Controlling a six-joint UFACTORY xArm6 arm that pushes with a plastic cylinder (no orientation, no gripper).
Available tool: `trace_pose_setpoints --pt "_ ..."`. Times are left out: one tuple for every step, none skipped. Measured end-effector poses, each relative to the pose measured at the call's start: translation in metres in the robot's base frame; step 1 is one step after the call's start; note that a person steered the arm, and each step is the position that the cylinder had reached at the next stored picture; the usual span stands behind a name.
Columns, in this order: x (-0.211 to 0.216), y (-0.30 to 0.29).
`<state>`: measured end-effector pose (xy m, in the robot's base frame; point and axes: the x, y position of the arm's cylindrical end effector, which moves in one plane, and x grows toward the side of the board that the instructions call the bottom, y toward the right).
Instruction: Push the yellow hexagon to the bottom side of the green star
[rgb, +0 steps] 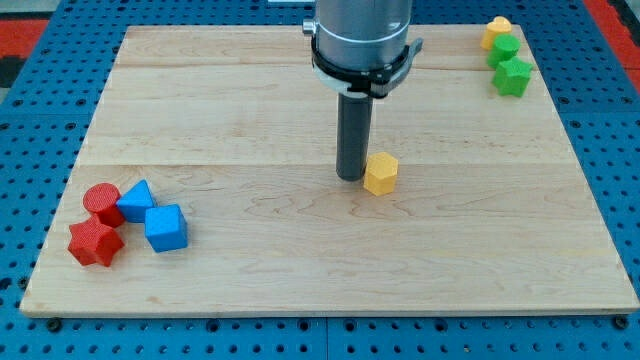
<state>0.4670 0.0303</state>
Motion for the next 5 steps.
trace_pose_setpoints --pt "0.017 0.004" --pt "0.016 0.016" --pt "0.009 0.027" --pt "-0.001 0.05" --pt "-0.009 0.077"
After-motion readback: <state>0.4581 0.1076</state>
